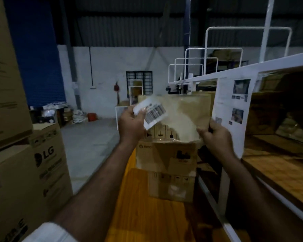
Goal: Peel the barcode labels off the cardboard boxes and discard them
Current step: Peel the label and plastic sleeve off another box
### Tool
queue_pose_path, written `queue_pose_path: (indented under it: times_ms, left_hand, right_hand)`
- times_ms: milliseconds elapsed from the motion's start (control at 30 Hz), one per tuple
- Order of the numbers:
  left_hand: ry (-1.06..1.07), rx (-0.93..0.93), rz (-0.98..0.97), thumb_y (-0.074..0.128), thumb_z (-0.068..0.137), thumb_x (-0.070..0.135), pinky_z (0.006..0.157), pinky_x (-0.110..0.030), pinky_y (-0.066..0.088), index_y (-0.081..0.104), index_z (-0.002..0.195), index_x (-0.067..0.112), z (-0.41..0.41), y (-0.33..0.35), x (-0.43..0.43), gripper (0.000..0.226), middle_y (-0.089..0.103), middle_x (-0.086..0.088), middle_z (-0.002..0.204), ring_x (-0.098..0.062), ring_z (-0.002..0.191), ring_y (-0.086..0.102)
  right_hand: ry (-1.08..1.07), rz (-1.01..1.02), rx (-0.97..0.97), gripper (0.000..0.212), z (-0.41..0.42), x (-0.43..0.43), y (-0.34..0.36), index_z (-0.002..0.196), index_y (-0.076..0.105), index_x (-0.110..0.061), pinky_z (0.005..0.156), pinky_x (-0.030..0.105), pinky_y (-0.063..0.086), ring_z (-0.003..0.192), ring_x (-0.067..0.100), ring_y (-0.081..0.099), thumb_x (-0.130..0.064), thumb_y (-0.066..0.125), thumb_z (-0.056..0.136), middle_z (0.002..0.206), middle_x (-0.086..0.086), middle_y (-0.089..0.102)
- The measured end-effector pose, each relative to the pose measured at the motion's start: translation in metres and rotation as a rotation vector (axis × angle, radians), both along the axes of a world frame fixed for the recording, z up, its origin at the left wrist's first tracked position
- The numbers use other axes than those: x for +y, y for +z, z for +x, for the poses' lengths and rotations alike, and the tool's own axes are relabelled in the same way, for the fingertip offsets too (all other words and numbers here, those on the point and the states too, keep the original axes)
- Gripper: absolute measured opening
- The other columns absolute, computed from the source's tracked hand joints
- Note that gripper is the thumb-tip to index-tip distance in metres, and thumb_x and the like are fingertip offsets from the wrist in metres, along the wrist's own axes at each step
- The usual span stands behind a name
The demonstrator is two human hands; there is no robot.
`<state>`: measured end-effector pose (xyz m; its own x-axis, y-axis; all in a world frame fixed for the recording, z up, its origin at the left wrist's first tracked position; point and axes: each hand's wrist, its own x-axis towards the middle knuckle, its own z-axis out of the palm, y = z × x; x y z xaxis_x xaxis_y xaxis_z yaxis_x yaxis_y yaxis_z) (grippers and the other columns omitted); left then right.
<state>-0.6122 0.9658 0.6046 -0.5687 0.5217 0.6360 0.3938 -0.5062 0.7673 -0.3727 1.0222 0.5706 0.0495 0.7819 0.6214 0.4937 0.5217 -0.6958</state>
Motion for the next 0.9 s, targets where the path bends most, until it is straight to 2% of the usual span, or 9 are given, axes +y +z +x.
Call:
queue_pose_path:
  times_ms: [100,200,267,367,467,567,667,767,900]
  left_hand:
    - [-0.212,-0.133,-0.204,0.065,0.095,0.015,0.076,-0.049,0.061,0.068,0.097,0.014,0.000,-0.027,0.027,0.004,0.074,-0.013,0.097,-0.030,0.085,0.073]
    - [-0.260,-0.113,-0.296,0.064,0.096,0.017,0.068,-0.035,0.063,0.058,0.133,0.010,-0.001,-0.039,0.034,0.038,0.071,-0.014,0.113,-0.020,0.084,0.072]
    - [-0.272,-0.070,-0.314,0.064,0.096,0.019,0.064,-0.024,0.060,0.045,0.146,0.010,-0.004,-0.044,0.033,0.054,0.068,-0.013,0.120,-0.016,0.088,0.071]
    - [-0.267,-0.012,-0.330,0.064,0.096,0.020,0.064,-0.025,0.060,0.065,0.123,0.007,-0.005,-0.047,0.025,0.030,0.074,-0.015,0.108,-0.016,0.083,0.072]
    - [-0.234,0.042,-0.379,0.067,0.094,0.025,0.076,-0.042,0.062,0.071,0.099,0.008,-0.008,-0.057,0.010,0.018,0.076,-0.011,0.094,-0.023,0.083,0.074]
    - [-0.179,0.082,-0.442,0.069,0.092,0.030,0.075,-0.044,0.061,0.072,0.097,0.010,-0.016,-0.068,-0.014,0.021,0.076,-0.008,0.089,-0.024,0.082,0.074]
    - [-0.147,0.034,-0.457,0.067,0.094,0.023,0.057,-0.031,0.058,0.070,0.096,0.007,-0.026,-0.079,-0.045,0.016,0.075,-0.008,0.084,-0.017,0.070,0.071]
    - [-0.086,-0.056,-0.454,0.068,0.093,0.017,0.049,-0.025,0.055,0.067,0.083,0.014,-0.038,-0.093,-0.085,0.011,0.071,-0.003,0.070,-0.012,0.057,0.067]
    - [0.021,-0.121,-0.549,0.074,0.088,0.017,0.065,-0.040,0.060,0.069,0.090,0.009,-0.058,-0.130,-0.159,0.010,0.075,-0.011,0.078,-0.022,0.066,0.071]
  right_hand:
    - [-0.163,-0.183,-0.068,0.013,-0.015,0.032,-0.032,0.097,0.064,-0.021,0.063,0.026,0.044,0.072,0.015,0.058,-0.031,0.064,0.091,0.091,0.004,0.069]
    - [-0.249,-0.177,0.039,0.032,-0.025,0.045,-0.047,0.113,0.056,-0.023,0.075,0.034,0.053,0.089,0.023,0.064,-0.031,0.069,0.085,0.103,0.004,0.068]
    - [-0.273,-0.118,0.072,0.030,-0.033,0.039,-0.048,0.111,0.051,-0.021,0.065,0.029,0.047,0.085,0.021,0.060,-0.026,0.068,0.087,0.099,0.003,0.063]
    - [-0.168,-0.064,-0.258,0.019,-0.050,0.031,-0.051,0.111,0.053,-0.024,0.068,0.036,0.053,0.085,0.016,0.057,-0.027,0.057,0.093,0.104,0.000,0.058]
    - [-0.030,-0.182,-0.448,0.041,-0.069,0.037,-0.039,0.133,0.047,-0.029,0.087,0.045,0.052,0.112,0.022,0.053,-0.038,0.053,0.093,0.132,0.001,0.051]
    - [0.161,-0.231,-0.239,0.056,-0.083,0.034,-0.035,0.128,0.058,-0.026,0.086,0.045,0.056,0.108,0.020,0.062,-0.051,0.066,0.079,0.126,0.001,0.062]
    - [0.410,-0.289,0.046,0.012,-0.099,0.008,-0.039,0.086,0.073,-0.020,0.072,0.032,0.059,0.082,0.018,0.068,-0.012,0.069,0.078,0.084,-0.004,0.074]
    - [0.680,-0.537,0.320,0.028,-0.112,-0.039,-0.036,0.087,0.070,-0.008,0.052,0.027,0.052,0.069,0.028,0.062,0.000,0.044,0.091,0.078,0.011,0.070]
    - [0.897,-0.516,0.123,0.020,-0.137,-0.100,-0.061,0.094,0.070,-0.008,0.052,0.027,0.050,0.061,0.016,0.066,-0.025,0.059,0.094,0.075,0.005,0.071]
